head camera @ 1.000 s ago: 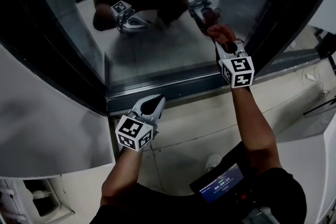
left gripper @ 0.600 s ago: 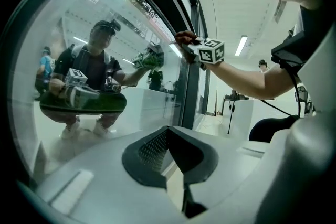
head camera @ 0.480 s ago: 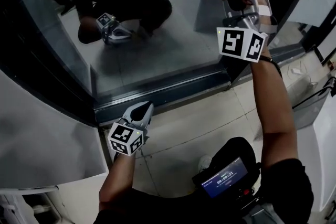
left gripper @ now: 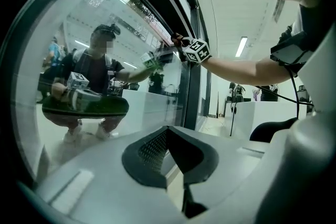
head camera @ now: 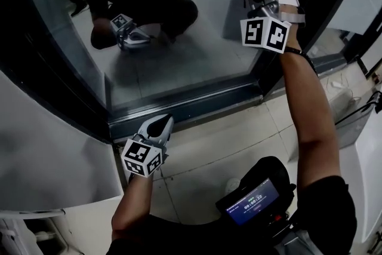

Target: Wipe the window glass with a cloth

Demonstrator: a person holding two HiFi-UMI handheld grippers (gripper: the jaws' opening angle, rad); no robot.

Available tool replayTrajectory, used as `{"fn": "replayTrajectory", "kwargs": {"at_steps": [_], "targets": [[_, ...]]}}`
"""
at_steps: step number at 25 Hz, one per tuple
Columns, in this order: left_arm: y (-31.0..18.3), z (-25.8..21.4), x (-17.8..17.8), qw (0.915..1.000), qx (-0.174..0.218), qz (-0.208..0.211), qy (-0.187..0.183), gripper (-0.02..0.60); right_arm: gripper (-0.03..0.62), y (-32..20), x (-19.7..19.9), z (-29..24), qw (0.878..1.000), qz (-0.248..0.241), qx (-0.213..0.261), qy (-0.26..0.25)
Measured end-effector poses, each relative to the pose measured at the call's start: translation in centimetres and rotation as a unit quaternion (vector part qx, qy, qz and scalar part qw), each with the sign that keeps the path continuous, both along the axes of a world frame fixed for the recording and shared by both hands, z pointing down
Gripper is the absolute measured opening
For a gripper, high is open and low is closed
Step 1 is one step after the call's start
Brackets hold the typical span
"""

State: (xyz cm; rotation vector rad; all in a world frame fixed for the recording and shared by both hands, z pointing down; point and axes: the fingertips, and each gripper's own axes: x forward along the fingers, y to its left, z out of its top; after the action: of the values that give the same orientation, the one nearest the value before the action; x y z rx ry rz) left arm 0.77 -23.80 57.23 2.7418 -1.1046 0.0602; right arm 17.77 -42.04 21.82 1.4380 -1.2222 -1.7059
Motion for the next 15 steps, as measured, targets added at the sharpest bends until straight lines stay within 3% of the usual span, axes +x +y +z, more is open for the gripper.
{"fn": "replayTrajectory", "kwargs": {"at_steps": [15], "targets": [[-1.0, 1.8, -0.5, 0.9998, -0.017, 0.005, 0.007, 0.017, 0.043, 0.0, -1.6, 9.8, 0.998, -0.043, -0.043, -0.014]]}}
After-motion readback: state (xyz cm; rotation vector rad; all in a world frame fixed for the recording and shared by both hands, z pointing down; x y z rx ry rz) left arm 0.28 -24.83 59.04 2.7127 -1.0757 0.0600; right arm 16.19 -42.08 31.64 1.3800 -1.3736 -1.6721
